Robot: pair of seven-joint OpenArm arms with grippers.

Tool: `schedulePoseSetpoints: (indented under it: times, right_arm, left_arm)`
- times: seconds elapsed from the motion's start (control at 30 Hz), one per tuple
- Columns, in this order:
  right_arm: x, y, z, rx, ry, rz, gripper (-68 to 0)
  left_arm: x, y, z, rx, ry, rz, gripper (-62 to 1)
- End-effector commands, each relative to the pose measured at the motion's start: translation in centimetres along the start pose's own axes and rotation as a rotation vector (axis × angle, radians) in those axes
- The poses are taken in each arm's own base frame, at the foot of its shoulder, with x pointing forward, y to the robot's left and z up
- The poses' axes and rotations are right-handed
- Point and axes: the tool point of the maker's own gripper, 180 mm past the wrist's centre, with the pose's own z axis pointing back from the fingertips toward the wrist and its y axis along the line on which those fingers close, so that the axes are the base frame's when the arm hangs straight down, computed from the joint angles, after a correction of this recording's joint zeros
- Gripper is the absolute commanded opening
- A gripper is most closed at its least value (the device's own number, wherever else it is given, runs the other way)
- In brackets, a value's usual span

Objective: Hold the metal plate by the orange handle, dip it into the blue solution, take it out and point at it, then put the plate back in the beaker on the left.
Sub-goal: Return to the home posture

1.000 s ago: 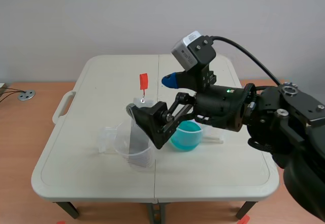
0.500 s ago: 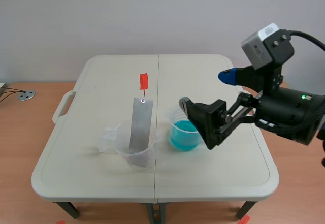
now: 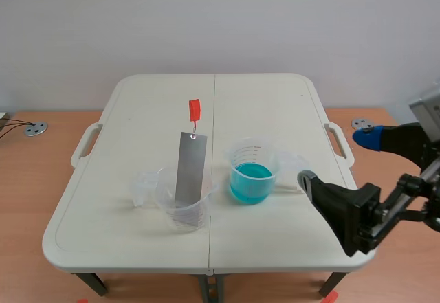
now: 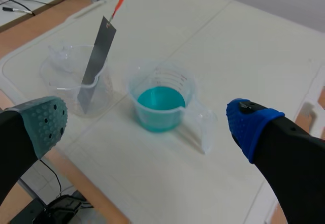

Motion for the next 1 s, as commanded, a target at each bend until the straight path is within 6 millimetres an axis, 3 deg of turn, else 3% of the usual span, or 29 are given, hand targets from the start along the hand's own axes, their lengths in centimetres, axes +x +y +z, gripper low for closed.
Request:
schedulePoseSetpoints:
  times: [0.0, 0.1, 0.23, 0.6, 0.97]
  right_arm:
    - [1.1, 0.0, 0.4, -0.002, -0.034, 0.01, -2.0]
    - [0.6, 0.3, 1.4, -0.011, -0.018, -0.002, -2.0]
    - [0.5, 0.5, 2.5, -0.021, -0.023, -0.012, -2.0]
    - [2.9, 2.0, 5.0, -0.025, -0.042, 0.011, -2.0]
    - [3.4, 1.5, 5.5, -0.067, -0.037, 0.021, -2.0]
  left_arm:
    - [0.6, -0.8, -0.4, 0.006, -0.037, 0.012, 1.4]
    - [1.6, -3.4, -1.1, -0.04, -0.077, 0.006, 1.4]
    - [1.5, -6.4, -2.1, -0.083, -0.09, 0.016, 1.4]
    - [1.0, -12.6, -3.2, -0.176, -0.074, 0.092, 1.4]
    - [1.1, -13.5, -3.1, -0.199, -0.076, 0.107, 1.4]
